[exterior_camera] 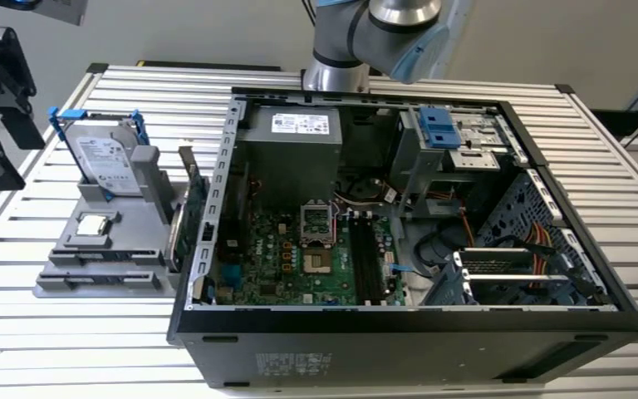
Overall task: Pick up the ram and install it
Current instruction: 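Pick up the ram and move it above insertion slot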
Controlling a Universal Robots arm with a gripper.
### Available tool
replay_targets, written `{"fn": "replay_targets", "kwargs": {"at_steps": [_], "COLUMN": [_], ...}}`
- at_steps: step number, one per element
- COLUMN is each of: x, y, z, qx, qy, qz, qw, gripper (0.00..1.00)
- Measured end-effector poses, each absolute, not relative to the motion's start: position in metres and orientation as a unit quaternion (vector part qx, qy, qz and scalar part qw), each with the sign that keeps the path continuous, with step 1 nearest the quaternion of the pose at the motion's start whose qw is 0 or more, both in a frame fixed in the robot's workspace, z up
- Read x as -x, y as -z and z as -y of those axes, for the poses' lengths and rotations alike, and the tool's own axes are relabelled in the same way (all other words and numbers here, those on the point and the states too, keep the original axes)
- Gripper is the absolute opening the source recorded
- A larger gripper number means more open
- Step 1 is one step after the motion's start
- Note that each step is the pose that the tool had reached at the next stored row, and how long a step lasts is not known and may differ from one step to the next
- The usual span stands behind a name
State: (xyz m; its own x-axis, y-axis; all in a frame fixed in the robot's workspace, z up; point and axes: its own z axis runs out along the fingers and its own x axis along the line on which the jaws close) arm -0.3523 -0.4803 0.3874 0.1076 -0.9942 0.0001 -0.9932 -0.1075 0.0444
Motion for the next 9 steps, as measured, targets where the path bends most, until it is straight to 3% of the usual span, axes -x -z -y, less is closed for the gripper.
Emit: {"fn": "replay_targets", "kwargs": {"at_steps": [9], "x": [0.3526], "y": [-0.3822], "z": [0.4792], "qx": [-0.719], "qy": [0.009], "qz": [0.695], "qw": [0.010], "gripper": [1.00]}}
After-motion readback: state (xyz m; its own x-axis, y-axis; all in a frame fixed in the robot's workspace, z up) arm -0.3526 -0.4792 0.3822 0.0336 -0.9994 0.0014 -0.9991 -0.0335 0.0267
